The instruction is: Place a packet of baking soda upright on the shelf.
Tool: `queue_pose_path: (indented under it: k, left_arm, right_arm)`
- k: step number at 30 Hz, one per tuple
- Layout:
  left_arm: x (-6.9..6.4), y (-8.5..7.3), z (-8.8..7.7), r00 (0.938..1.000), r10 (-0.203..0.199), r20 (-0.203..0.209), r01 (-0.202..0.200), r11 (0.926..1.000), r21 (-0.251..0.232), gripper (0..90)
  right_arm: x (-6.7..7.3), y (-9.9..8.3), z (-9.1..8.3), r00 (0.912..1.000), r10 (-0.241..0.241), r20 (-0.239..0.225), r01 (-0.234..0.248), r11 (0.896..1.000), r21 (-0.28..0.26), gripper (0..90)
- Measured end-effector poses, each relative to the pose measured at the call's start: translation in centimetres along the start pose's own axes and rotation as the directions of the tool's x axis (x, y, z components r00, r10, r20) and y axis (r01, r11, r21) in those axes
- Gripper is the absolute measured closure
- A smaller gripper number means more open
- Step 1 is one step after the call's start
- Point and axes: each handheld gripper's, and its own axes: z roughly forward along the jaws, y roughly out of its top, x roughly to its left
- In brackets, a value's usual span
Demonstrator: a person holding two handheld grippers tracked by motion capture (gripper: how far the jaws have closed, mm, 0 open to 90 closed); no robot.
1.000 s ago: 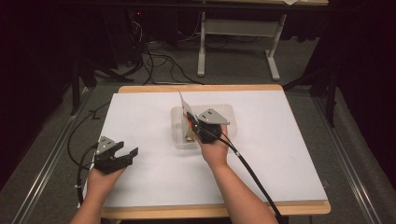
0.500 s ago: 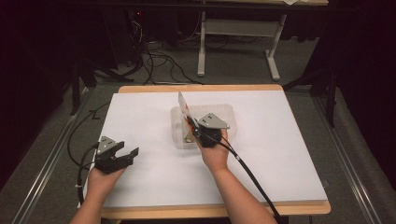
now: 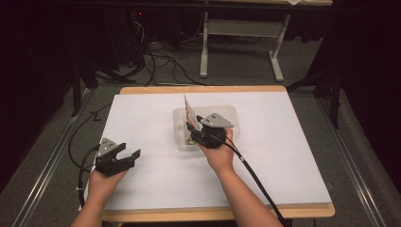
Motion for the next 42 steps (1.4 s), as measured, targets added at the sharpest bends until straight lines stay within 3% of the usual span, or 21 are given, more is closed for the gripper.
queue_pose_path:
  k: [3, 7, 18, 26, 34, 42]
  left_arm:
    - [0.0, 0.0, 0.0, 1.0, 0.001, 0.0, -0.001, 1.0, 0.0, 33.6]
    - [0.1, 0.0, 0.0, 1.0, 0.0, -0.001, 0.0, 1.0, 0.001, 33.5]
    - [0.1, 0.0, 0.0, 1.0, 0.005, -0.003, -0.005, 1.0, 0.0, 33.4]
    - [0.2, 0.0, -0.1, 0.9999, 0.009, -0.006, -0.009, 0.9999, 0.004, 33.4]
    - [0.1, 0.0, 0.0, 0.9999, 0.014, -0.005, -0.014, 0.9999, 0.006, 33.4]
    - [-0.1, -0.1, 0.2, 0.9996, 0.028, 0.001, -0.028, 0.9994, 0.022, 33.2]
  right_arm:
    - [-0.2, 0.2, -0.2, 1.0, -0.002, 0.0, 0.002, 1.0, 0.0, 38.6]
    - [-0.3, 0.5, -0.8, 1.0, 0.007, -0.002, -0.007, 1.0, 0.008, 31.0]
    - [-0.4, 0.2, -3.1, 0.9998, -0.004, -0.022, 0.004, 1.0, 0.009, 29.1]
    - [-1.1, -1.5, -5.5, 0.9992, 0.005, -0.039, -0.004, 1.0, 0.03, 29.2]
    - [-3.3, -3.3, -9.7, 0.9998, 0.022, 0.003, -0.022, 0.999, 0.036, 30.0]
    - [-6.5, -5.1, -15.5, 0.996, 0.015, 0.088, -0.018, 0.999, 0.041, 29.8]
